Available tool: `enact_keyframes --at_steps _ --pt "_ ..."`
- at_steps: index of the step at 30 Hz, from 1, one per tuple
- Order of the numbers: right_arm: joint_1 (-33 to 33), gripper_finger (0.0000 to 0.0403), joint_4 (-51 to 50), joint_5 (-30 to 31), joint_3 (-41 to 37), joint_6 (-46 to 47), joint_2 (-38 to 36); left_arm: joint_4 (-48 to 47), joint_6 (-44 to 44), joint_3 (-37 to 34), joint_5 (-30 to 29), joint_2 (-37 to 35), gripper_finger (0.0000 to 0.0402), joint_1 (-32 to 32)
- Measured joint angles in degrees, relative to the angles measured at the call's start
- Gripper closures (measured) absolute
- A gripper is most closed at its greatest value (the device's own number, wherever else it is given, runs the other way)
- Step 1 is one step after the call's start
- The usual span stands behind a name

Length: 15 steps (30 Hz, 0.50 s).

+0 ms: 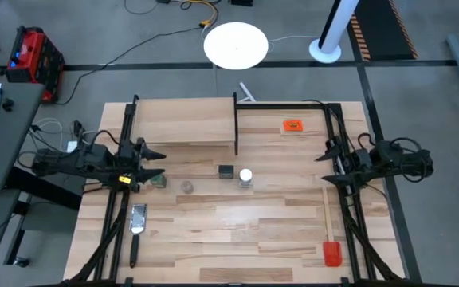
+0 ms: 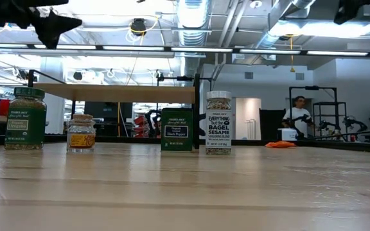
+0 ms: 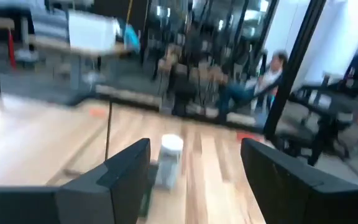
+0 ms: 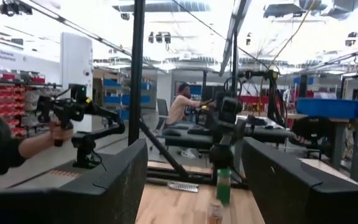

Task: Shelf spices
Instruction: Return to Home Position

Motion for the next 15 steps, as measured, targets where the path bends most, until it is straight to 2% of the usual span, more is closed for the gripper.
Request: enact_keyframes --at_steps 3,9,12,15 --pt "0.0 0.0143 0.2 0.89 -0.27 0.43 -0.04 2.08 1.58 -0.82 -0.15 -4.96 0.016 0.0" --pt "-0.34 0.0143 -0.66 2.02 -0.38 0.45 -0.04 4.47 2.21 -1.55 1.25 -3.59 0.016 -0.02" --pt "-0.44 0.0143 -0.36 2.04 -0.74 0.45 -0.04 5.74 1.97 -4.86 2.99 -3.26 0.016 -0.02" --pt "-0.42 0.0143 1.13 2.06 -2.48 0.47 -0.04 13.28 1.87 -10.3 4.88 -3.75 0.016 -0.02"
